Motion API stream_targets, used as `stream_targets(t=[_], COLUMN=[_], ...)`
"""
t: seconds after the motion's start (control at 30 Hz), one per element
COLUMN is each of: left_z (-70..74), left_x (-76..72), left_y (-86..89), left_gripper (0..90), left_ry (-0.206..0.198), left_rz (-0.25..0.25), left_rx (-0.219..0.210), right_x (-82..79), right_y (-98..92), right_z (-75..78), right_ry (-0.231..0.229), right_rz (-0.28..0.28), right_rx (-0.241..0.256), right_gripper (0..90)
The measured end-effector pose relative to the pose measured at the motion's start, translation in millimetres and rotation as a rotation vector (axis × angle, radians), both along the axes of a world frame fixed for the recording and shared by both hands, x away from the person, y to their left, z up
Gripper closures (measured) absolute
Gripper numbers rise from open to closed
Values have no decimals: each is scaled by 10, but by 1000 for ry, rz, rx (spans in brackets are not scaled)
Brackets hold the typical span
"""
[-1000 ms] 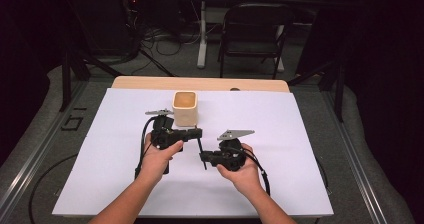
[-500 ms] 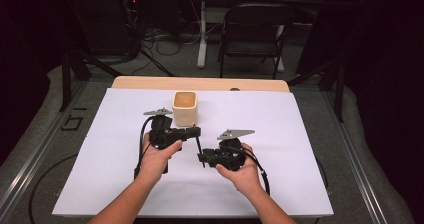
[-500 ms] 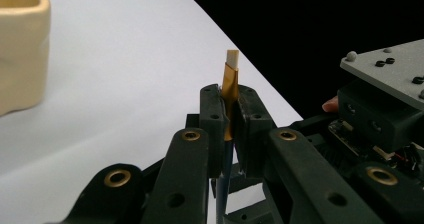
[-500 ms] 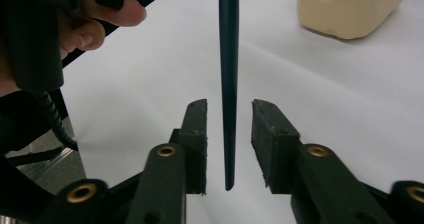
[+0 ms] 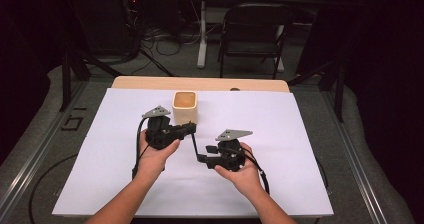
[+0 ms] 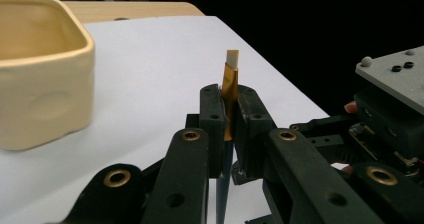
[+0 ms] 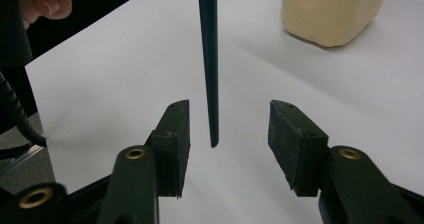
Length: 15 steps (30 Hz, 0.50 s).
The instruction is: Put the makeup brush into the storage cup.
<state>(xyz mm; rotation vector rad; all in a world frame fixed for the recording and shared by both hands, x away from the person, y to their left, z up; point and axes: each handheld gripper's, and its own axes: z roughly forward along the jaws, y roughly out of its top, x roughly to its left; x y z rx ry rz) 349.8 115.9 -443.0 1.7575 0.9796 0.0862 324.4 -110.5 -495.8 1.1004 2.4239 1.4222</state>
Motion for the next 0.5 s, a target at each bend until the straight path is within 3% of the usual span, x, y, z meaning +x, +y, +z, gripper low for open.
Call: stream_targets(t=[0.23,0.5], left_z=[30,72], left_x=[7,25], left_y=[38,104], left_gripper=[838,838], left_ry=[-21,-43], left_rz=[15,42], left_rx=[23,47], right_x=[12,28], right_y=[9,-3], right_z=[-12,-12], right_ry=[-55,-67], right_rz=[-4,-36], right_rx=[-22,-36], right_gripper=[400,355])
